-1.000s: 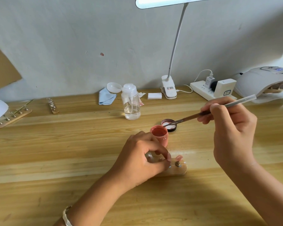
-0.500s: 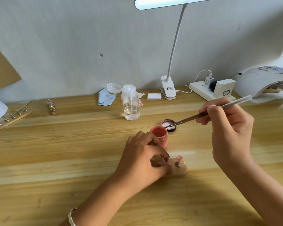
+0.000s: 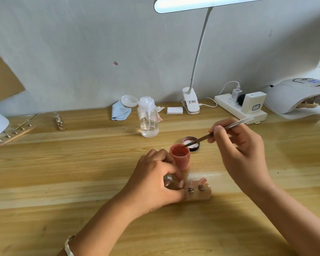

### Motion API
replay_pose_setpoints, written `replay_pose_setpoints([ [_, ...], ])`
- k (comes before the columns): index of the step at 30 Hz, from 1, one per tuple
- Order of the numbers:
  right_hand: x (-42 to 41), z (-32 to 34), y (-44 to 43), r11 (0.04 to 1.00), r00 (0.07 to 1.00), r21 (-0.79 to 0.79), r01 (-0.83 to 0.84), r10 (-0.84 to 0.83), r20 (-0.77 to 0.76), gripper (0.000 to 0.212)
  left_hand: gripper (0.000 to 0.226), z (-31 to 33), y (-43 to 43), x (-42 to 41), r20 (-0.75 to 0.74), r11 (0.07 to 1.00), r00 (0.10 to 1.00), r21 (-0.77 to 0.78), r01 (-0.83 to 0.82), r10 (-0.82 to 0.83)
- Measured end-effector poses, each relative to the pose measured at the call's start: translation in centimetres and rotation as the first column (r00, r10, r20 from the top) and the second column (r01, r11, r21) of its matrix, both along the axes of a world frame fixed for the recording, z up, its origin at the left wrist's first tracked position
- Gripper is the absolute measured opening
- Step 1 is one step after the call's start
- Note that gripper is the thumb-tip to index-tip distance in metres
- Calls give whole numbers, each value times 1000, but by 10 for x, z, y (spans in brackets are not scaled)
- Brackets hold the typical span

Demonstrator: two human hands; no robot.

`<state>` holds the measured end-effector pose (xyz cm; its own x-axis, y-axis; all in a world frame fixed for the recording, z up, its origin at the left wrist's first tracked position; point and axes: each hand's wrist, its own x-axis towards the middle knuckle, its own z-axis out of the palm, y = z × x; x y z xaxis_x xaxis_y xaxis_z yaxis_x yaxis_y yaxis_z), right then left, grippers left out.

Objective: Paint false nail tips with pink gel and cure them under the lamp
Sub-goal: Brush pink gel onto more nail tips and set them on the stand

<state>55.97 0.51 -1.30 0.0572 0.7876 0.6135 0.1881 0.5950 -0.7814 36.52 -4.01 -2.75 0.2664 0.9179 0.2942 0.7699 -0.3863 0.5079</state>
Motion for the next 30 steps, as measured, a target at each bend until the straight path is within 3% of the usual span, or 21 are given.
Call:
replay_pose_setpoints([
  [7,-2,-5,1,999,970,-41,35,-24,240,13,14,3,-2,2,20,1000,1000,-25,6,-6],
  [13,-4,-8,0,999,928,-29,39,-25,372,12,11,7,-5,3,-88,983,994,165,84,-70],
  [18,-4,-10,-1,999,912,-28,28,-14,409,17,17,9,-4,3,7,965,999,257,46,-49],
  [23,-4,-6,-2,1000,951,-5,17,-15,308,12,18,9,-4,-5,266,955,963,273,-111,36],
  [30,1,6,0,988,993,-156,-5,-13,-117,22,19,3,0,-12,602,986,792,47,-161,101],
])
